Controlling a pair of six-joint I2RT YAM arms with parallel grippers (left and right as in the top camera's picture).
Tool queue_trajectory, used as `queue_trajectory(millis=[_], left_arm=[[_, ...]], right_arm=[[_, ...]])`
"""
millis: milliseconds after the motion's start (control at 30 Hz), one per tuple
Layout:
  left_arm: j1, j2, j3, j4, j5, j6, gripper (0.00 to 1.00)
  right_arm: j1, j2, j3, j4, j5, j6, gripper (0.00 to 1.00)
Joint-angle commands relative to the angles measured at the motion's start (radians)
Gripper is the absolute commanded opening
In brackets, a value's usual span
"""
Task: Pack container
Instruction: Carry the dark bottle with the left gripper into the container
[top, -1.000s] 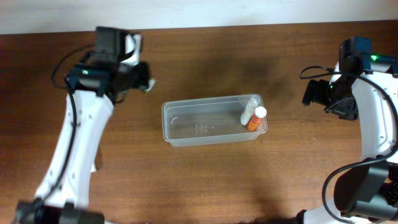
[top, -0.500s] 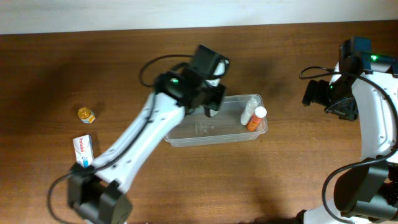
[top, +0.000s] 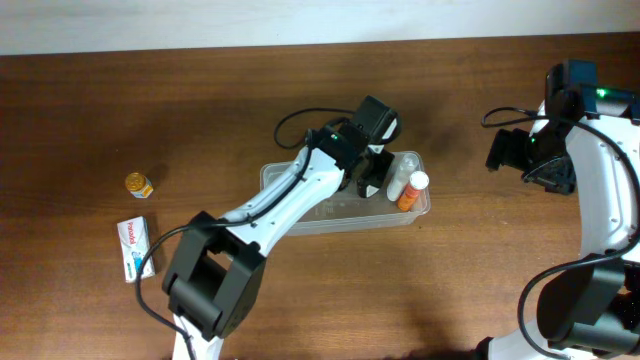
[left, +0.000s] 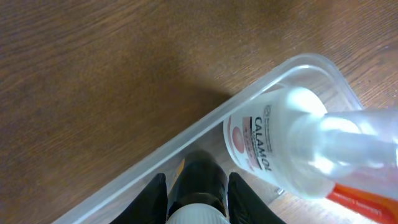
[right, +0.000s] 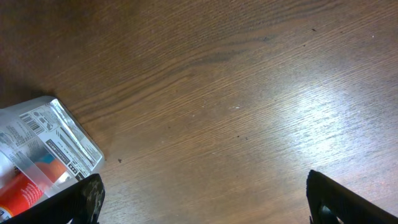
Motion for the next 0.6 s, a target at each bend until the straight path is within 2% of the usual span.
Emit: queue_trajectory(millis=[0,133,167,233,333,567], left_arm=[[0.0,0.014,0.001,0.035,0.0,-0.009,0.0],[0.0,0.015,0.001,0.068,0.0,-0.009,0.01],[0.0,0.015,0.001,0.079,0.0,-0.009,0.08],[0.0,0.015,0.001,0.081,0.0,-0.009,0.31],[0.0,0.015,0.001,0.077,0.001,-0.009,0.45],[0.0,0.015,0.001,0.073,0.001,-0.009,0.47]], right_arm=[[-0.003,0.002,-0.009,0.0,-0.005,-0.009,0.96],[-0.003,0.002,-0.009,0.0,-0.005,-0.009,0.96],[-0.003,0.002,-0.009,0.0,-0.005,-0.009,0.96],[-0.003,0.002,-0.009,0.0,-0.005,-0.009,0.96],[-0.003,0.002,-0.009,0.0,-0.005,-0.01,0.96],[-0.003,0.002,-0.009,0.0,-0.005,-0.01,0.96]])
